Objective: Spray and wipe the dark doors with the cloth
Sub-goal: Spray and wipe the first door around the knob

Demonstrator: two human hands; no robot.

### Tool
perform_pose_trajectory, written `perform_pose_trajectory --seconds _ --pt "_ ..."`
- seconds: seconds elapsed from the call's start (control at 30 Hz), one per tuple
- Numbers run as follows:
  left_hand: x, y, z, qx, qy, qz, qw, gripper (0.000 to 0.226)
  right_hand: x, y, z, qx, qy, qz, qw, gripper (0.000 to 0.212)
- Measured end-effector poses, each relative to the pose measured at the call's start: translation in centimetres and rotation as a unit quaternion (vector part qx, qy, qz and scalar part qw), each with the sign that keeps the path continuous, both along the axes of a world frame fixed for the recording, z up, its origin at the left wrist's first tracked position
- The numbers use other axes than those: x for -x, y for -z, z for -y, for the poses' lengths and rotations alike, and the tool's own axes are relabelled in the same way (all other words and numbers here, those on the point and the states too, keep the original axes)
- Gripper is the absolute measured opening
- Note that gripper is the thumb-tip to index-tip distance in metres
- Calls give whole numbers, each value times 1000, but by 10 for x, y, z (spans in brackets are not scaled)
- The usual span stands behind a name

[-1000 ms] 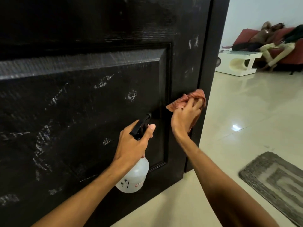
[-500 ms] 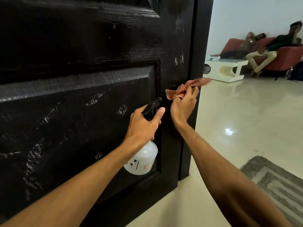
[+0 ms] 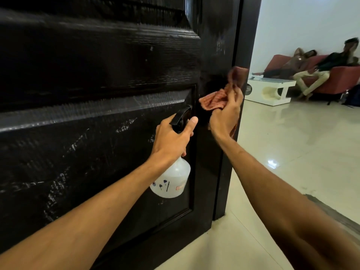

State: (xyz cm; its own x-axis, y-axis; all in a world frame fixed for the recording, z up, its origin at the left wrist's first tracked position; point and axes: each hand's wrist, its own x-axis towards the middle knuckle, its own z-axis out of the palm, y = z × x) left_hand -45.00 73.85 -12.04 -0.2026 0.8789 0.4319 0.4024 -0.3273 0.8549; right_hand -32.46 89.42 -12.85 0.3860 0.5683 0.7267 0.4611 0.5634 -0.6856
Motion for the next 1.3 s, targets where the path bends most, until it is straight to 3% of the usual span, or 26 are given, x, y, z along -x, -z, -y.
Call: perform_pose_trajectory --seconds 0.03,0.07,0.13,0.2,0.3,0.33,0.4,0.47,0.5,0.53,0.57,0.6,0.63,0.7,0.77,0.8,0.87,0.9,0.97,1.0,1.07,1.13,1.17,1.2,1.3 --pt "0 0 1 0 -4 1 1000 26 5 -3 5 41 17 -37 998 45" --pt "1 -1 2 -3 -9 5 1000 27 12 -5 15 25 21 0 999 42" --pt "3 -4 4 -8 -16 18 1000 25 25 1 34 -90 -19 173 981 43" --pt "6 -10 7 -19 -13 41 999 23 21 -2 26 -141 -32 215 966 52" --pt "11 -11 16 -11 -5 50 999 26 7 -22 13 24 16 -49 998 59" --pt "16 -12 20 -12 -8 50 999 26 14 -26 20 64 32 -78 994 58" --pt "29 -14 27 -16 -21 49 998 27 38 -26 43 -6 20 53 998 56" --pt "40 -16 33 -21 -28 55 998 26 51 -14 53 -126 -30 218 967 54" --pt "44 -16 36 -21 -32 58 998 25 47 -17 50 -151 -35 237 959 56" --pt "47 -15 39 -19 -35 58 998 25 40 -22 43 -135 -17 193 972 59" --pt "49 -14 44 -15 -37 57 998 24 31 -26 36 -73 0 91 993 62" --pt "53 -13 48 -12 -39 59 997 24 28 -31 36 0 19 -13 1000 64" --pt "58 -12 51 -13 -45 62 997 25 35 -33 43 44 35 -48 997 65" --pt "71 -12 58 -14 -63 63 996 27 72 -24 76 -13 20 92 995 63" --pt "81 -12 65 -23 -70 69 995 25 103 -6 100 -148 -56 257 953 56" --pt "84 -12 68 -25 -71 74 994 23 106 -3 102 -193 -76 291 934 53" --pt "88 -11 77 -19 -74 67 995 21 94 -10 93 -199 -81 200 956 47" --pt "91 -12 82 -14 -76 61 995 21 85 -14 88 -166 -71 89 980 43" --pt "103 -13 91 -9 -92 57 994 20 78 -25 94 -111 -30 -96 989 38" --pt "110 -13 96 -9 -103 54 993 21 89 -27 103 -107 -17 -99 989 37" --pt "122 -11 105 -10 -122 38 992 23 121 -24 121 -158 -37 21 987 31" --pt "127 -7 115 -10 -137 28 990 21 145 -11 135 -218 -94 153 959 23" --pt "129 -4 120 -9 -143 31 989 21 147 -8 135 -235 -111 175 950 21" --pt "130 -3 125 -7 -148 37 988 22 143 -9 130 -243 -113 155 951 21" --pt "139 -5 139 -4 -174 54 983 28 137 -14 127 -158 -73 -44 984 25"
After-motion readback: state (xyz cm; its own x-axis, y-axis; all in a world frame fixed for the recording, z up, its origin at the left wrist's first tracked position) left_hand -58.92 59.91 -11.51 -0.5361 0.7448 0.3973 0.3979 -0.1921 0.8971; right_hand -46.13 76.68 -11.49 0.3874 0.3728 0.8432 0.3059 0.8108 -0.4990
